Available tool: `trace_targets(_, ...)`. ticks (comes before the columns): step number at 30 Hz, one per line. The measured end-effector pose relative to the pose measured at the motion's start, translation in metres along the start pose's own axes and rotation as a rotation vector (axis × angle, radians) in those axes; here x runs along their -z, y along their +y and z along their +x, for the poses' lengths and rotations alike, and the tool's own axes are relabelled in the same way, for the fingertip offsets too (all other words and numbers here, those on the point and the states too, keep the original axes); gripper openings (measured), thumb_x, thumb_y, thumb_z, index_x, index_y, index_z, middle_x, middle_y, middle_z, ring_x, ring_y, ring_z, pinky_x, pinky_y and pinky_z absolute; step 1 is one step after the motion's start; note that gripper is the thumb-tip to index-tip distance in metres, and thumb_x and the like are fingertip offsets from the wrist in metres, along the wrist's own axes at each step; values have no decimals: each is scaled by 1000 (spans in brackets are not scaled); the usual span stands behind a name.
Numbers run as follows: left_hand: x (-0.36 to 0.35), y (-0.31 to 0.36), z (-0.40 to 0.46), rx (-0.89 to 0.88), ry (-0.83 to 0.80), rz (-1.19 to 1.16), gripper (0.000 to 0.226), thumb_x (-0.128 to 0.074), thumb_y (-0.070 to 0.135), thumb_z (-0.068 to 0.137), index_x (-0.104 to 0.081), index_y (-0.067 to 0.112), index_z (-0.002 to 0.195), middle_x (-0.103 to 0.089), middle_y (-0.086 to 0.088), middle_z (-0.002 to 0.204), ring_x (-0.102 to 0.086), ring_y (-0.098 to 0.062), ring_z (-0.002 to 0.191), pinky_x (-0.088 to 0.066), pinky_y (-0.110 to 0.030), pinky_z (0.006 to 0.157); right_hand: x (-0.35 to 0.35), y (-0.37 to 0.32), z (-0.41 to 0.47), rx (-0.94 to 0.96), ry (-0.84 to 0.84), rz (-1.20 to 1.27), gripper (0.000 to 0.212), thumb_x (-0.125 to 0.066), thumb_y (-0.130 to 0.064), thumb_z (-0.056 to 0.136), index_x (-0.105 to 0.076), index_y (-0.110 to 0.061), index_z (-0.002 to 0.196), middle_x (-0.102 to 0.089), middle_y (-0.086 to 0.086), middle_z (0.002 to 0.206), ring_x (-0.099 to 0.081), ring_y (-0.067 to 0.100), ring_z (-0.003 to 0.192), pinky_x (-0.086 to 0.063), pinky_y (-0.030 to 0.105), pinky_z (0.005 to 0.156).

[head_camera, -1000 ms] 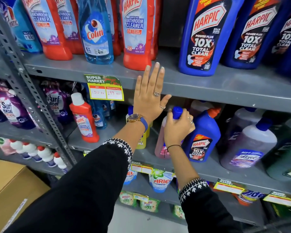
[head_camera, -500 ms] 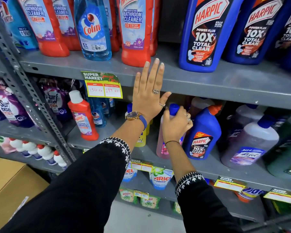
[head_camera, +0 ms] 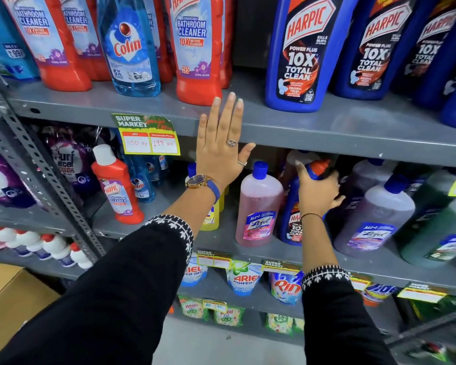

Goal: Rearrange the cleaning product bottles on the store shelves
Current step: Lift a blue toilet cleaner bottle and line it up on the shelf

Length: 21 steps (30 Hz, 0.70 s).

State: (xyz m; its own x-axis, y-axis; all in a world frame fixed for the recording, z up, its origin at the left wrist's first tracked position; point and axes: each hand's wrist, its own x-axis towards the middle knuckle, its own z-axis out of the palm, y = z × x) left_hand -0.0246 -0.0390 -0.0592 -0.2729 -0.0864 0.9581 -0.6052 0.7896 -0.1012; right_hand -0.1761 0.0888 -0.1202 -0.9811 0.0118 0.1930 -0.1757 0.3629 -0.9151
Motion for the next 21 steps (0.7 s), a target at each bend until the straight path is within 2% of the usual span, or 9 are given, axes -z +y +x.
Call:
trace_targets(2, -1, -1, 0, -1, 10, -3, 67, -42, 42, 92, -23, 7, 145, -35, -15, 146, -19, -33, 139, -5, -40, 118, -2, 2, 1, 15, -59, -51, 63, -67, -59, 70, -61, -15, 113, -66, 13, 117, -51, 33, 119, -11, 57, 112)
trace_targets(3, -1, 0, 0, -2, 13, -7, 68, -42, 42, 91, -21, 7, 146, -35, -15, 146, -19, -33, 139, -5, -40, 118, -1, 2, 1, 22, -60, -55, 58, -65, -58, 70, -64, -15, 108, -67, 13, 112, -53, 34, 116, -15, 57, 112)
trace_targets(4, -1, 0, 0, -3, 18, -10, 69, -43, 42, 91, -19, 9, 147, -34, -15, 146, -19, -33, 139, -4, -40, 118, 1, 2, 0, 36, -43, -43, 57, -62, -58, 69, -66, -12, 103, -68, 14, 107, -55, 35, 111, -24, 55, 111)
trace_targets(6, -2, 0, 0, -8, 26, -17, 74, -43, 42, 91, -10, 14, 151, -29, -13, 148, -18, -32, 139, -3, -39, 118, 6, 3, -3, 67, 4, 30, 58, -55, -57, 65, -65, -6, 92, -69, 17, 96, -59, 38, 98, -43, 49, 95)
trace_targets(8, -3, -1, -1, -11, 33, -22, 79, -42, 42, 92, 1, 15, 153, -27, -12, 148, -18, -32, 139, -3, -39, 118, 11, 6, -7, 79, 52, 102, 54, -55, -54, 65, -65, -5, 85, -68, 19, 90, -59, 38, 91, -47, 46, 84)
trace_targets(10, -4, -1, -1, -11, 48, -24, 78, -40, 43, 94, 3, 14, 152, -30, -13, 147, -19, -33, 139, -4, -40, 118, 18, 11, -9, 53, 89, 149, 51, -58, -53, 67, -67, -7, 89, -68, 18, 92, -59, 36, 92, -48, 43, 82)
trace_targets(14, -3, -1, -1, -27, 49, -33, 75, -38, 43, 95, 1, 14, 152, -37, -16, 145, -23, -34, 137, -4, -40, 118, 50, 24, -5, -129, 169, 420, 47, -65, -45, 70, -68, -9, 101, -71, 13, 99, -63, 28, 93, -48, 33, 82)
trace_targets(18, 2, 1, 1, -14, 24, -48, 63, -35, 43, 97, -21, 8, 148, -41, -17, 144, -24, -34, 137, -4, -39, 118, 89, 11, -9, -166, 93, 813, 13, -65, -34, 66, -64, -22, 70, -66, -11, 65, -60, 4, 59, -47, 21, 60)
trace_targets(21, 6, 3, 2, -9, 4, -57, 61, -36, 42, 97, -26, 4, 143, -41, -18, 144, -24, -34, 137, -5, -39, 117, 114, -9, -18, -113, 42, 984, 12, -62, -29, 67, -62, -18, 71, -66, -9, 57, -59, 9, 56, -47, 21, 56)
